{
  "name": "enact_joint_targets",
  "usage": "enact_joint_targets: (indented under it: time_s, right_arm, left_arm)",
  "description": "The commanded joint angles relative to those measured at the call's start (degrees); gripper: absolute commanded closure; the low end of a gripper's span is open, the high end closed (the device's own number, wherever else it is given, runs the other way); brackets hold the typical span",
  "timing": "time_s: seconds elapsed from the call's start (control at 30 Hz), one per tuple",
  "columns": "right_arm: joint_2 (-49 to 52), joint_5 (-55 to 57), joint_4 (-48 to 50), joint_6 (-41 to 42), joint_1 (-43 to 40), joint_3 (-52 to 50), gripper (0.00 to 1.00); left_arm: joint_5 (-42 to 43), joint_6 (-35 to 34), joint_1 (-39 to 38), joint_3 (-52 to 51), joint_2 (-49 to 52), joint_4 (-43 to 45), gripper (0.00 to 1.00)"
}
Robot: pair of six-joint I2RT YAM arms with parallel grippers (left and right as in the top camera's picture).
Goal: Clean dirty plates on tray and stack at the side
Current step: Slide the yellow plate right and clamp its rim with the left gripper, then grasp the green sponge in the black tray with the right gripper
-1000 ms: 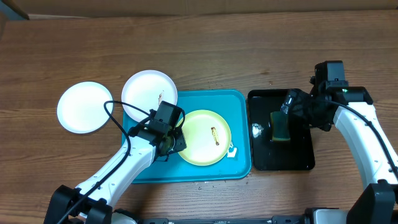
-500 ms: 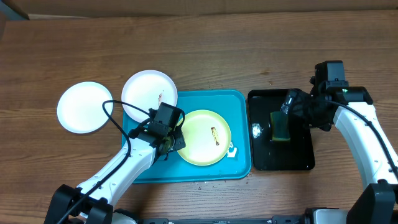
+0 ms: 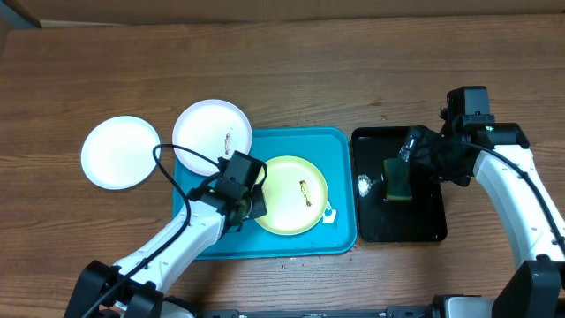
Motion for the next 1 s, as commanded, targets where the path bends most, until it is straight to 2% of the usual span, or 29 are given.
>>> enact_joint_targets:
  time_s: [0.0,0.13,0.37,0.57,0.63,0.7,0.83,0.97]
  right_arm:
    - [0.1,-0.3,0.3,0.5,0.0,-0.2,0.00]
    - [0.1,-0.3,0.3,0.5,0.0,-0.2,0.00]
    - [0.1,-0.3,0.3,0.5,0.0,-0.2,0.00]
    - [0.1,-0.3,0.3,0.5,0.0,-0.2,0.00]
    - [0.1,-0.3,0.3,0.5,0.0,-0.2,0.00]
    - [0.1,-0.3,0.3,0.5,0.0,-0.2,0.00]
    - [0.1,-0.3,0.3,0.5,0.0,-0.2,0.00]
    - [0.1,-0.3,0.3,0.5,0.0,-0.2,0.00]
  left_arm:
    - [-1.1,1.1,-1.4,-0.8,0.7,0.5,0.78]
    - [-1.1,0.1,-1.8,-0.8,2.9,1.2,0.80]
    - [-1.2,-0.5,-1.6,-0.6,3.9,2.0,0.89]
    - [-2.8,-0.4,-1.6,-0.6,3.9,3.6,0.89]
    - [-2.8,-0.6,-1.6,-0.6,3.9,3.9,0.96]
    - [-2.8,-2.0,-1.6,-0.6,3.9,3.9,0.96]
    - [-2.8,-5.8,-1.6,-0.6,3.9,3.3,0.94]
    - [-2.6,-6.4,-1.6,-0.6,3.9,3.2,0.82]
